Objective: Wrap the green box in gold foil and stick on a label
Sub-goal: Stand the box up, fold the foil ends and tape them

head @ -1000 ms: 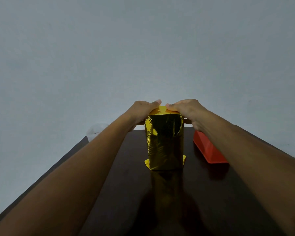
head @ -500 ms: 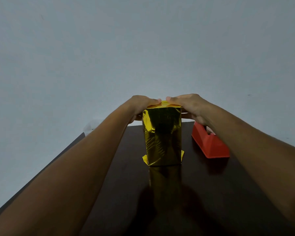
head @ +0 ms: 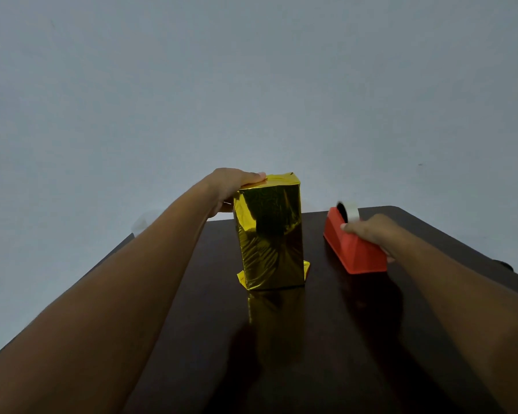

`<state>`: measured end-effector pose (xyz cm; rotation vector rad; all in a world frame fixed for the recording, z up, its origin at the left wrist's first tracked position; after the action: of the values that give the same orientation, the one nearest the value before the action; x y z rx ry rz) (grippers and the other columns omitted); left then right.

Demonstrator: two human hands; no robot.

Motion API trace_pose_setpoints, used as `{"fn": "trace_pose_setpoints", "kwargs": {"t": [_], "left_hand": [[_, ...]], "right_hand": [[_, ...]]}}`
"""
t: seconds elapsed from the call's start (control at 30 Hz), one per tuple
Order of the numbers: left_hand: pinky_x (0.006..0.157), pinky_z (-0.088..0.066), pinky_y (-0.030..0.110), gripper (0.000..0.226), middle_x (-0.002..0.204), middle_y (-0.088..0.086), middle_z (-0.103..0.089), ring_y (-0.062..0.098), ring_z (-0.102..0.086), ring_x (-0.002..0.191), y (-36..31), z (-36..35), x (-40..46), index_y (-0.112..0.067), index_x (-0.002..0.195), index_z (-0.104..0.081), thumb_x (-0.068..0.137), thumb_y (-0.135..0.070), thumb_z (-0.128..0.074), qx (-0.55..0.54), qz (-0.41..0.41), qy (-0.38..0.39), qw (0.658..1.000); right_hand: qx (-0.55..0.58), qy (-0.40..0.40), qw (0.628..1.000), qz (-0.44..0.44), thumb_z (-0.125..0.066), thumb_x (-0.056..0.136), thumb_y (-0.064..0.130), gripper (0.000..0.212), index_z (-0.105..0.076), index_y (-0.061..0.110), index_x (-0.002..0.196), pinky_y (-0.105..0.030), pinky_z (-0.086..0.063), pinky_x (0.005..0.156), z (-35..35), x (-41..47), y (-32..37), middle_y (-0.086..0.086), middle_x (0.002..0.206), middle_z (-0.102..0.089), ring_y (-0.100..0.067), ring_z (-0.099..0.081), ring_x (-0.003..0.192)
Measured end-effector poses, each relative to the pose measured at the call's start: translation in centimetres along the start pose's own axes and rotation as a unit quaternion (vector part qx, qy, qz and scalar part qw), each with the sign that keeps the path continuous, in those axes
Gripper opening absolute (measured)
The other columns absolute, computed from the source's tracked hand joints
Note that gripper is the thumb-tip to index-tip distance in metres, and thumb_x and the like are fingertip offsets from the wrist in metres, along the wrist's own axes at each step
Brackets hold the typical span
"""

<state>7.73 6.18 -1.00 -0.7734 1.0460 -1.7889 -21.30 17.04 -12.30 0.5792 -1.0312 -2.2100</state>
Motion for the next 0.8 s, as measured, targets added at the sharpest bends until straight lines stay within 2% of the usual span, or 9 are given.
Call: {"fn": "trace_pose_setpoints", "kwargs": {"t": [0.1,0.23,0.3,0.37,0.43,0.53,0.6,0.67,0.8], "left_hand": [[0.086,-0.057,0.038,0.043,0.111,0.015,-0.07,0.03,-0.069,0.103,0.1,0.0,0.0,-0.013,0.104,-0.064,0.086,-0.05,-0.073,-0.001,0.001,-0.003,1.0],[0.089,-0.056,0.04,0.046,0.112,0.016,-0.069,0.031,-0.068,0.104,0.2,0.0,0.0,-0.011,0.109,-0.064,0.086,-0.05,-0.074,-0.005,0.0,-0.007,1.0],[0.089,-0.056,0.04,0.05,0.113,0.015,-0.069,0.031,-0.068,0.104,0.2,0.0,0.0,-0.01,0.113,-0.064,0.086,-0.051,-0.074,-0.006,-0.002,-0.009,1.0],[0.089,-0.056,0.04,0.051,0.112,0.015,-0.069,0.031,-0.068,0.104,0.2,-0.2,0.0,-0.01,0.115,-0.063,0.085,-0.05,-0.075,-0.009,-0.003,-0.007,1.0],[0.088,-0.056,0.04,0.053,0.111,0.014,-0.069,0.03,-0.068,0.103,0.3,0.1,0.1,-0.01,0.116,-0.064,0.084,-0.051,-0.076,-0.012,-0.002,-0.012,1.0],[0.084,-0.056,0.038,0.05,0.109,0.013,-0.07,0.027,-0.068,0.097,0.3,-0.1,0.1,-0.011,0.112,-0.065,0.083,-0.05,-0.077,-0.013,-0.001,-0.012,1.0],[0.082,-0.056,0.037,0.048,0.109,0.013,-0.07,0.027,-0.068,0.097,0.3,-0.1,0.1,-0.013,0.11,-0.065,0.083,-0.051,-0.076,-0.013,-0.002,-0.013,1.0],[0.083,-0.057,0.037,0.052,0.11,0.013,-0.069,0.028,-0.068,0.1,0.4,0.0,0.1,-0.012,0.115,-0.064,0.083,-0.052,-0.076,-0.01,-0.003,-0.015,1.0],[0.082,-0.057,0.037,0.061,0.112,0.013,-0.07,0.029,-0.068,0.102,0.6,0.2,0.3,-0.012,0.121,-0.064,0.081,-0.055,-0.077,-0.007,-0.001,-0.01,1.0]], "right_hand": [[0.034,0.02,0.999,-0.021,-0.08,0.081,0.043,0.064,-0.06,0.002,0.126,-0.041,-0.051,0.085,0.2,-0.7,0.7,-0.015,0.123,-0.066,-0.036,-0.065,0.109],[0.126,0.047,0.988,-0.07,-0.077,0.075,0.016,0.045,-0.065,0.005,0.117,-0.052,-0.048,0.091,0.8,-1.2,1.5,-0.013,0.118,-0.066,-0.036,-0.063,0.107],[0.192,0.056,0.977,-0.076,-0.075,0.068,0.016,0.056,-0.065,0.006,0.122,-0.06,-0.042,0.095,1.1,-1.4,2.1,-0.008,0.124,-0.062,-0.04,-0.058,0.117],[0.236,0.038,0.969,-0.057,-0.071,0.086,0.025,0.038,-0.062,0.009,0.119,-0.068,-0.034,0.1,1.6,-2.5,2.3,-0.009,0.122,-0.051,-0.043,-0.048,0.127],[0.275,0.034,0.96,-0.038,-0.06,0.099,0.032,0.025,-0.063,0.011,0.112,-0.06,-0.035,0.105,1.2,-2.9,1.9,-0.008,0.11,-0.058,-0.037,-0.055,0.115],[0.355,0.0,0.935,-0.013,-0.06,0.098,0.035,0.026,-0.068,0.012,0.107,-0.043,-0.052,0.091,0.6,-3.1,0.3,-0.009,0.101,-0.071,-0.029,-0.065,0.091],[0.346,-0.028,0.938,-0.007,-0.06,0.098,0.034,0.02,-0.065,0.016,0.104,-0.038,-0.047,0.083,0.0,-3.0,-0.8,-0.005,0.096,-0.067,-0.025,-0.061,0.087],[0.322,-0.062,0.945,0.004,-0.059,0.097,0.031,0.016,-0.063,0.016,0.102,-0.037,-0.041,0.08,-0.8,-3.1,-1.8,-0.002,0.093,-0.062,-0.022,-0.056,0.087],[0.248,-0.135,0.958,0.054,-0.055,0.097,0.039,0.031,-0.067,0.011,0.091,-0.037,-0.044,0.079,-2.8,-2.5,-4.9,-0.009,0.118,-0.062,-0.027,-0.059,0.106]]}}
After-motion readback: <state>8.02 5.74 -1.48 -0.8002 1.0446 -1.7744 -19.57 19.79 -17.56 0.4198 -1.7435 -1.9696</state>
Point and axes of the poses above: each hand's wrist, its own x-axis towards the middle knuckle, its own z-axis out of the back of the hand, y = z × x, the point moved 3 cm from there along x, towards the middle knuckle
